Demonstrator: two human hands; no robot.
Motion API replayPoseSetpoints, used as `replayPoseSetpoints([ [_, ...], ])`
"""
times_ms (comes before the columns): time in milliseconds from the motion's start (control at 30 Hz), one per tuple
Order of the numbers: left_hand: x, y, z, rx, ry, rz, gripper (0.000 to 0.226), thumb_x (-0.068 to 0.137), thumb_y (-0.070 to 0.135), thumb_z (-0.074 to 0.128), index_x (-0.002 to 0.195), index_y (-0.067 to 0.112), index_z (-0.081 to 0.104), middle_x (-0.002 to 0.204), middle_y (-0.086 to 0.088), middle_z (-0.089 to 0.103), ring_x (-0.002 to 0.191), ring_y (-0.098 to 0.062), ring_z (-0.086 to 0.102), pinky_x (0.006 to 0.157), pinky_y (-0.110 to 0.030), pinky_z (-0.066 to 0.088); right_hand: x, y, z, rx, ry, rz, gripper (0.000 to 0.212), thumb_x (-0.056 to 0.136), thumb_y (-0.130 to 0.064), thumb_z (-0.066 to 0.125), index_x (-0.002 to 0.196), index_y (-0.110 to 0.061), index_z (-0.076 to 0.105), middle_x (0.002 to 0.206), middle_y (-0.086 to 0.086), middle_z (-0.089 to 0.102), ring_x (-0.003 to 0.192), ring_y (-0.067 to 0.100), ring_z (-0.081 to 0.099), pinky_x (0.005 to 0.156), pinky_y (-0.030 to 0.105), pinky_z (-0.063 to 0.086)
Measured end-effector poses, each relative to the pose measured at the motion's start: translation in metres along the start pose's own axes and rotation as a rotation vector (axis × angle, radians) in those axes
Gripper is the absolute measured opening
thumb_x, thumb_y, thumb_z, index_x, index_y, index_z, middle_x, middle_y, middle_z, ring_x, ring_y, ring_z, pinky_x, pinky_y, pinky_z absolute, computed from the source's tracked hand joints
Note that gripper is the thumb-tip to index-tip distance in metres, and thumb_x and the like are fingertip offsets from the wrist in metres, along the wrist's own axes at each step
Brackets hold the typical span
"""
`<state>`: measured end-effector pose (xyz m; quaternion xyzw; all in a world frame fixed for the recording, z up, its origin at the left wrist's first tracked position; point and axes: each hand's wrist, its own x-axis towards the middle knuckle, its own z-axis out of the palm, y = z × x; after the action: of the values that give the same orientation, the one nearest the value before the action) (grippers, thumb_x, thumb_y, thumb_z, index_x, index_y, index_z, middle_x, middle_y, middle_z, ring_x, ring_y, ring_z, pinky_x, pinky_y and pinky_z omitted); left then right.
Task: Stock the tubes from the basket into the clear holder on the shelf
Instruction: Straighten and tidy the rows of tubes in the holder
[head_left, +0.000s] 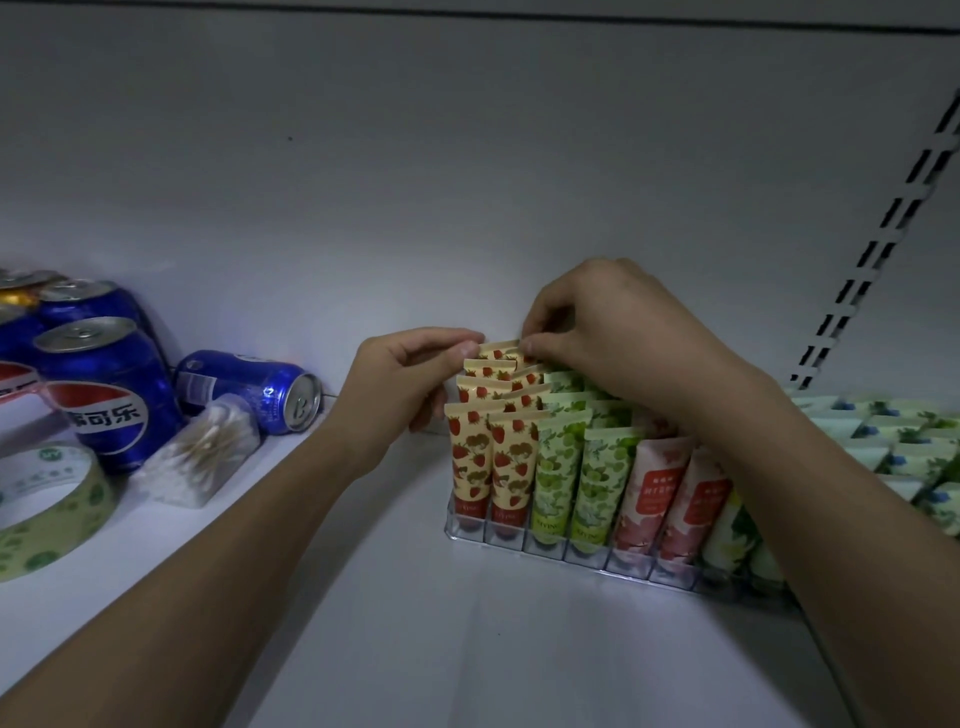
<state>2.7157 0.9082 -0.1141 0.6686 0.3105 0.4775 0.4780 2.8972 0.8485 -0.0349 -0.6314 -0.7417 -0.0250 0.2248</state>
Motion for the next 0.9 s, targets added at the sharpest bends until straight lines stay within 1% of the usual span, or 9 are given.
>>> replayPoseSetpoints([
  [100,-0.001,-0.001,0.004,-0.022,-0.013,-0.012,0.014,0.086,0.024,0.064,0.095,0.024,0.075,0.072,-0.002,0.071,0.053,-0.023,0.050,0.038,-0.018,0.035,0.001,-0.001,0.003,-0.006,-0.010,0.003,0.008,0.085,-0.032,0.071,0.085,-0.025,0.074,0.085,-0.012,0.069,0.078,0.008,0.064,0.076,0.037,0.057],
  [200,0.000,-0.002,0.006,-0.054,-0.001,-0.031,0.013,0.090,0.017,0.061,0.094,0.020,0.073,0.073,0.005,0.072,0.053,-0.009,0.058,0.042,-0.015,0.043,0.002,-0.001,0.005,-0.006,-0.006,0.012,0.008,0.086,-0.031,0.071,0.083,-0.025,0.074,0.083,-0.011,0.069,0.076,0.009,0.064,0.076,0.038,0.058],
  [300,0.001,-0.002,0.007,-0.048,0.000,-0.037,0.013,0.091,0.018,0.061,0.095,0.020,0.073,0.076,0.001,0.072,0.060,-0.023,0.053,0.046,-0.020,0.043,0.002,0.000,0.006,-0.008,0.012,0.019,0.008,0.086,-0.030,0.071,0.083,-0.023,0.075,0.082,-0.011,0.070,0.075,0.009,0.065,0.076,0.038,0.058],
  [400,0.002,-0.004,0.007,-0.062,-0.002,-0.052,0.013,0.091,0.018,0.060,0.096,0.021,0.072,0.081,0.000,0.073,0.065,-0.024,0.057,0.051,-0.023,0.048,0.002,0.000,0.007,-0.004,0.027,0.018,0.008,0.086,-0.028,0.071,0.084,-0.022,0.075,0.081,-0.010,0.069,0.074,0.009,0.064,0.075,0.037,0.057],
  [467,0.002,-0.005,0.008,-0.056,0.000,-0.053,0.013,0.091,0.018,0.061,0.097,0.019,0.073,0.078,-0.002,0.072,0.060,-0.025,0.053,0.045,-0.020,0.044,0.002,0.000,0.006,0.004,0.018,0.022,0.008,0.086,-0.029,0.071,0.084,-0.022,0.075,0.081,-0.011,0.069,0.073,0.007,0.064,0.075,0.035,0.057],
  [567,0.003,-0.002,0.003,0.021,0.024,0.007,0.012,0.089,0.017,0.064,0.097,0.019,0.073,0.076,-0.004,0.072,0.051,-0.017,0.048,0.039,-0.017,0.038,0.001,-0.001,-0.002,0.048,0.009,0.004,0.007,0.086,-0.030,0.071,0.085,-0.025,0.075,0.082,-0.014,0.069,0.076,0.001,0.063,0.074,0.028,0.056],
  [667,0.007,0.006,-0.009,0.106,0.073,0.103,0.013,0.089,0.019,0.064,0.098,0.019,0.072,0.085,0.000,0.073,0.046,-0.009,0.047,0.040,-0.018,0.040,0.000,-0.001,-0.012,0.080,-0.003,-0.040,0.006,0.085,-0.031,0.072,0.081,-0.028,0.075,0.078,-0.018,0.068,0.073,-0.004,0.061,0.063,0.015,0.046],
  [767,0.007,0.013,-0.017,0.105,-0.023,0.115,0.017,0.085,0.030,0.063,0.095,0.020,0.073,0.088,-0.001,0.074,0.045,-0.010,0.047,0.039,-0.019,0.040,-0.002,0.000,-0.015,0.057,-0.099,-0.040,0.006,0.083,-0.032,0.074,0.077,-0.032,0.073,0.075,-0.019,0.067,0.070,-0.007,0.060,0.054,0.006,0.037],
  [900,0.004,0.013,-0.013,0.184,-0.133,0.060,0.026,0.075,0.038,0.066,0.090,0.019,0.076,0.071,-0.001,0.070,0.046,-0.013,0.049,0.038,-0.017,0.039,-0.003,0.000,-0.011,0.039,-0.134,-0.039,0.009,0.081,-0.030,0.076,0.073,-0.031,0.072,0.074,-0.018,0.068,0.069,-0.006,0.061,0.053,0.006,0.037],
])
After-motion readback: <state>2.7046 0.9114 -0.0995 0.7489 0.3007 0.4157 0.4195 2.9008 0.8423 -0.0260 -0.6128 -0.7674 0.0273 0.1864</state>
